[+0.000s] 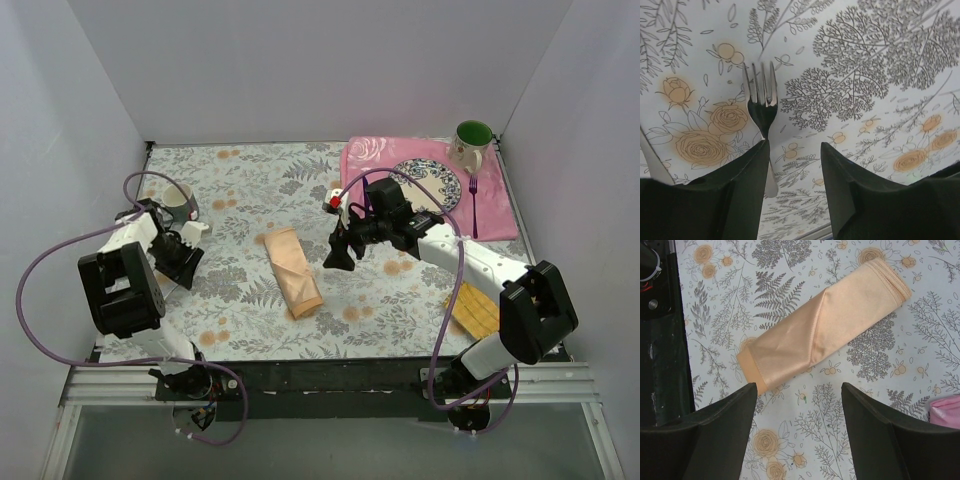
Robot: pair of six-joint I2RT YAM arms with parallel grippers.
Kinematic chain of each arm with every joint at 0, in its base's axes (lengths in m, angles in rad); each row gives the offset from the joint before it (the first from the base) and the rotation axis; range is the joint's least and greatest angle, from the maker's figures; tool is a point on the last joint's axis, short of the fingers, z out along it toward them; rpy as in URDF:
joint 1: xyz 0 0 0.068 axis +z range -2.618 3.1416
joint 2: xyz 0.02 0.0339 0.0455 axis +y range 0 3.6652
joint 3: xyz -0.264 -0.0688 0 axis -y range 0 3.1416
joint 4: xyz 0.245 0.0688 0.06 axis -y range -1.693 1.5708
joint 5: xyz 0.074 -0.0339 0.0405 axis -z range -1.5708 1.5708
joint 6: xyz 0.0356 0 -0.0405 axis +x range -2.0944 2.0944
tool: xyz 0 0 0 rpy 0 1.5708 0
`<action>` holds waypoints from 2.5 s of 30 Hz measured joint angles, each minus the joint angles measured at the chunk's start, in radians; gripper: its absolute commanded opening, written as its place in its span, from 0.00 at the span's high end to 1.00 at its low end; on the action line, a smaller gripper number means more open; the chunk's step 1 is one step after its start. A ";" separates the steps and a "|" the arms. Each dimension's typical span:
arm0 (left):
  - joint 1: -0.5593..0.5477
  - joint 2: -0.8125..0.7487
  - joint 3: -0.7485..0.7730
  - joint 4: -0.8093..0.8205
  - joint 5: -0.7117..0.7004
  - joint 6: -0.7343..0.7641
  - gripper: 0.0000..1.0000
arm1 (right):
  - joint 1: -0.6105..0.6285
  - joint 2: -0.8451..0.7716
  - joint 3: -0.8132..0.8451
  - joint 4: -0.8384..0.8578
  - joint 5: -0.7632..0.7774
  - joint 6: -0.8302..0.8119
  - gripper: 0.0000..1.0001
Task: Fold the napkin into a case and place the utensils inside
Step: Pick up the fork from the corner of the board, then insert the fork into the folded napkin.
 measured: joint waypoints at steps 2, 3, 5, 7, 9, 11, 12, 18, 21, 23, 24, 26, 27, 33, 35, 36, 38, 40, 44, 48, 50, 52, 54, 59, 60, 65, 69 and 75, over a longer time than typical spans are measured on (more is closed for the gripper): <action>-0.006 -0.014 -0.014 0.037 -0.016 -0.055 0.55 | -0.002 0.002 0.000 -0.008 0.000 0.001 0.23; -0.007 -0.017 -0.018 0.059 -0.023 -0.079 0.56 | -0.003 0.003 0.000 -0.010 0.000 0.002 0.23; -0.007 -0.023 -0.029 0.107 -0.036 -0.109 0.57 | -0.004 0.006 0.000 -0.011 0.000 0.003 0.23; -0.007 -0.032 -0.053 0.146 -0.053 -0.120 0.57 | -0.005 0.010 0.000 -0.012 0.000 0.003 0.23; -0.006 -0.037 -0.081 0.169 -0.066 -0.117 0.58 | -0.005 0.015 0.000 -0.014 0.000 0.003 0.23; -0.006 -0.037 -0.106 0.183 -0.076 -0.106 0.60 | -0.006 0.017 0.000 -0.017 0.000 0.003 0.23; -0.006 -0.037 -0.116 0.188 -0.079 -0.098 0.65 | -0.006 0.019 0.000 -0.018 0.000 0.003 0.23; -0.015 -0.043 -0.131 0.235 -0.121 -0.091 1.00 | -0.013 0.030 0.000 -0.019 0.000 0.003 0.23; -0.058 -0.055 -0.142 0.254 -0.141 -0.157 1.00 | -0.018 0.035 0.000 -0.021 0.000 0.005 0.23; -0.124 -0.059 -0.139 0.258 -0.130 -0.247 1.00 | -0.019 0.037 0.000 -0.022 0.002 0.009 0.24; -0.160 -0.059 -0.129 0.255 -0.123 -0.296 1.00 | -0.019 0.037 0.000 -0.023 0.004 0.011 0.24; -0.227 -0.058 -0.071 0.235 -0.088 -0.450 1.00 | -0.019 0.037 -0.001 -0.025 0.011 0.014 0.23; -0.264 -0.058 -0.008 0.227 -0.069 -0.549 1.00 | -0.019 0.037 -0.005 -0.019 0.017 0.018 0.23; -0.422 -0.033 0.336 0.286 -0.125 -1.088 1.00 | -0.019 0.004 -0.109 0.004 0.034 0.032 0.23; -0.471 0.005 0.432 0.299 -0.129 -1.221 1.00 | -0.019 0.002 -0.129 0.005 0.048 0.034 0.23; -0.497 0.032 0.475 0.301 -0.139 -1.279 1.00 | -0.019 -0.001 -0.135 0.005 0.051 0.035 0.23; -0.553 0.101 0.550 0.298 -0.180 -1.372 1.00 | -0.020 -0.015 -0.151 0.010 0.066 0.043 0.23; -0.610 0.162 0.582 0.304 -0.240 -1.451 1.00 | -0.020 -0.033 -0.166 0.016 0.076 0.051 0.23; -0.697 0.243 0.582 0.254 -0.267 -1.594 1.00 | -0.020 -0.055 -0.173 0.016 0.094 0.057 0.23; -0.719 0.246 0.550 0.221 -0.268 -1.680 1.00 | -0.019 -0.061 -0.179 0.017 0.106 0.062 0.23; -0.719 0.239 0.521 0.220 -0.272 -1.707 1.00 | -0.020 -0.066 -0.183 0.017 0.105 0.068 0.23; -0.719 0.233 0.488 0.216 -0.277 -1.725 1.00 | -0.019 -0.068 -0.183 0.019 0.105 0.076 0.23; -0.719 0.230 0.460 0.213 -0.286 -1.737 1.00 | -0.019 -0.068 -0.183 0.020 0.105 0.082 0.23; -0.719 0.226 0.397 0.217 -0.300 -1.741 1.00 | -0.020 -0.068 -0.183 0.020 0.105 0.084 0.23; -0.719 0.226 0.386 0.217 -0.303 -1.741 1.00 | -0.020 -0.068 -0.183 0.021 0.105 0.083 0.22; -0.719 0.205 0.327 0.235 -0.311 -1.741 1.00 | -0.020 -0.067 -0.183 0.020 0.105 0.083 0.23; -0.721 0.183 0.293 0.237 -0.311 -1.741 1.00 | -0.020 -0.066 -0.183 0.020 0.105 0.083 0.23; -0.726 0.181 0.286 0.257 -0.312 -1.741 1.00 | -0.020 -0.066 -0.183 0.020 0.100 0.083 0.23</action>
